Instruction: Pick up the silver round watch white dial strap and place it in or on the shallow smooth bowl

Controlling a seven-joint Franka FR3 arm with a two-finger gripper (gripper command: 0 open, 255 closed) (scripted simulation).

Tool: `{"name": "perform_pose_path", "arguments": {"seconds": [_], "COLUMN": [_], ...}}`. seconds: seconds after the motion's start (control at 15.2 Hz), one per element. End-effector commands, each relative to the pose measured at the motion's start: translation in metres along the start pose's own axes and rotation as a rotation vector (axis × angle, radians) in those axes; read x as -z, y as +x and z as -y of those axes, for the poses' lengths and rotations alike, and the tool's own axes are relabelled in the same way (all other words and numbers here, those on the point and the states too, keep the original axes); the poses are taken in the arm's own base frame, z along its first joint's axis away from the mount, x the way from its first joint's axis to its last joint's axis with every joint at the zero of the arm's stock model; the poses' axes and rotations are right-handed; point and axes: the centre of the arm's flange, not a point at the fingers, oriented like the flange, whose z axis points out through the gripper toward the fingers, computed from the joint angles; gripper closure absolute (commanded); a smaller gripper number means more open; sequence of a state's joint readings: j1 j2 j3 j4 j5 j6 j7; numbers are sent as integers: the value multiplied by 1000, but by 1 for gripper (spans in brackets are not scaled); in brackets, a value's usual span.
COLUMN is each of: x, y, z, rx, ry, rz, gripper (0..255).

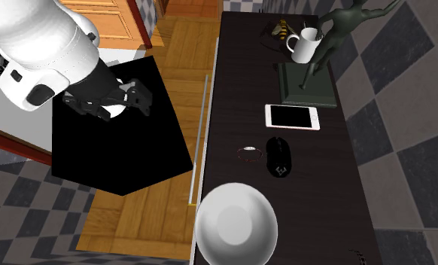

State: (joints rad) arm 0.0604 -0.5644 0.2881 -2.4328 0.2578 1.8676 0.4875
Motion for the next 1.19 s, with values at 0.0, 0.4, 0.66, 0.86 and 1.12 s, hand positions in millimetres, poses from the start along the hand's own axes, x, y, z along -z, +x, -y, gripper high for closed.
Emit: {"name": "perform_pose_path", "arguments": {"seconds": [0.0, 0.4, 0.66, 0.86, 1.12], "x": [-14, -53, -77, -95, -117], "y": [4, 23, 37, 49, 67], "z": [21, 80, 120, 150, 190], "rx": [-23, -86, -128, -160, -202], "ry": [17, 62, 92, 115, 145], "rz": [2, 10, 15, 19, 25], "gripper": [0, 0, 0, 0, 0]}}
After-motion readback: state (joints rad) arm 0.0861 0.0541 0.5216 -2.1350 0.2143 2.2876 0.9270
